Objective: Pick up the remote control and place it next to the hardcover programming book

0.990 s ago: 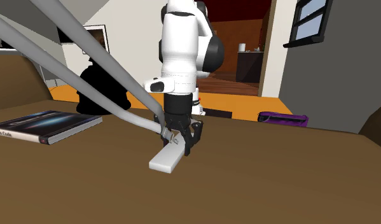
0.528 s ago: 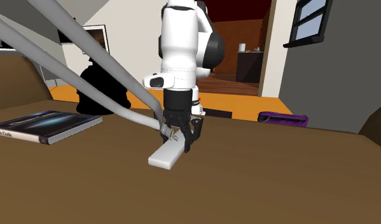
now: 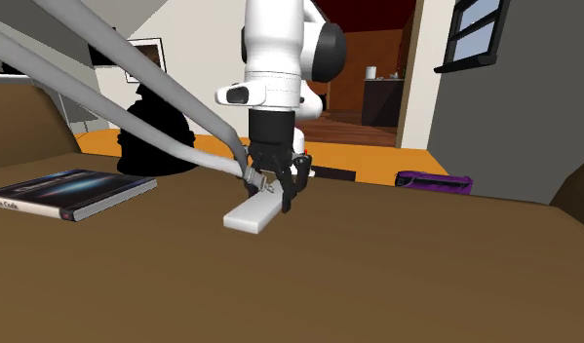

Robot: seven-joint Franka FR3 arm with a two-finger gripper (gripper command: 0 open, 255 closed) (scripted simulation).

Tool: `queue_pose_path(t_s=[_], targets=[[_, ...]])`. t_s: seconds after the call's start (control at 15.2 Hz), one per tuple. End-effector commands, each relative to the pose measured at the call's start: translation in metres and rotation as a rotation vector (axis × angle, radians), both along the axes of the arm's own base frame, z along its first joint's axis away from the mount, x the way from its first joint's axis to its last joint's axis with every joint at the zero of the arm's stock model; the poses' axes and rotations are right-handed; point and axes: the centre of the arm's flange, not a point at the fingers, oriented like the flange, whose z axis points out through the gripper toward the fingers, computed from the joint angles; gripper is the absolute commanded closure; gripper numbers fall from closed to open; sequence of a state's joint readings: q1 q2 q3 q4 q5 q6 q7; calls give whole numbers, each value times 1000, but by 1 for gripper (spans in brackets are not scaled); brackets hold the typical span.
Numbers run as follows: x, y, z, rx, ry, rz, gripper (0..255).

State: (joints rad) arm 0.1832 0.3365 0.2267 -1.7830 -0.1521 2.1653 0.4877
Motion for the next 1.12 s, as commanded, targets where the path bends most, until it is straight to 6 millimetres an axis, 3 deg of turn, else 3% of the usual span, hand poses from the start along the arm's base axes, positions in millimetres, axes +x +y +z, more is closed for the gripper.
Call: queue_pose_path(t_s=[0.0,0.73,1.06], targets=[[0,1,10,0,0,0,255],[0,1,63,0,0,0,255],[2,-65,65,0,0,0,255]])
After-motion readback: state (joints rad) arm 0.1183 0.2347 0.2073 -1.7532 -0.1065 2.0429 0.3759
